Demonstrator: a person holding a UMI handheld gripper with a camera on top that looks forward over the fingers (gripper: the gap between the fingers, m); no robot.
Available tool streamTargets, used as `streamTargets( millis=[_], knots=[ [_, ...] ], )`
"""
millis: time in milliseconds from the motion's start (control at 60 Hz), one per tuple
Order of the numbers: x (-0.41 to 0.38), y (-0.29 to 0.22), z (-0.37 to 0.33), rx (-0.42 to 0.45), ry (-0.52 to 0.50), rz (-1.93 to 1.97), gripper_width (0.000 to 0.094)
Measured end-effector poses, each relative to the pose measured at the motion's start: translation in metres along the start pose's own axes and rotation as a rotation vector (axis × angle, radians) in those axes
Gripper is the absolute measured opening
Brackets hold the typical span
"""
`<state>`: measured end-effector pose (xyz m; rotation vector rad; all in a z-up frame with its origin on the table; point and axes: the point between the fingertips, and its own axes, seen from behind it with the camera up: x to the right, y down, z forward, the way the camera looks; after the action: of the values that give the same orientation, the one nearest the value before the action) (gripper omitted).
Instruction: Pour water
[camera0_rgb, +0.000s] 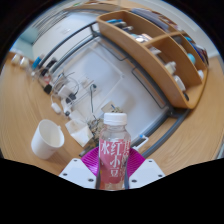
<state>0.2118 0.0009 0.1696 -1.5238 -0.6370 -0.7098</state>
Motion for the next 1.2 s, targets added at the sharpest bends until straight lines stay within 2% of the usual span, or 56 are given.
streamTargets(
  millis=[150,283,517,717,883,983,1017,1100,1200],
  knots=[
    [-0.008,0.015,0.002,0.028,-0.049,0.470,0.0326],
    [-0.017,0.027,0.009,0.059,-0.098,0.706,0.0326],
    [-0.033,0.043,0.026,0.042,-0.118,0.790,0.0340],
    [-0.032,0.045,0.024,0.069,-0.105,0.797,0.0353],
    [-0.030,0.047,0.023,0.062,-0.084,0.769,0.0480],
    [-0.032,0.062,0.014,-0.006,-0.065,0.766,0.0733],
    [-0.031,0.065,0.007,-0.020,-0.053,0.766,0.0779],
    [-0.030,0.075,-0.016,-0.055,-0.017,0.778,0.0788],
    [-0.041,0.079,-0.052,-0.087,-0.019,0.813,0.0789]
  ],
)
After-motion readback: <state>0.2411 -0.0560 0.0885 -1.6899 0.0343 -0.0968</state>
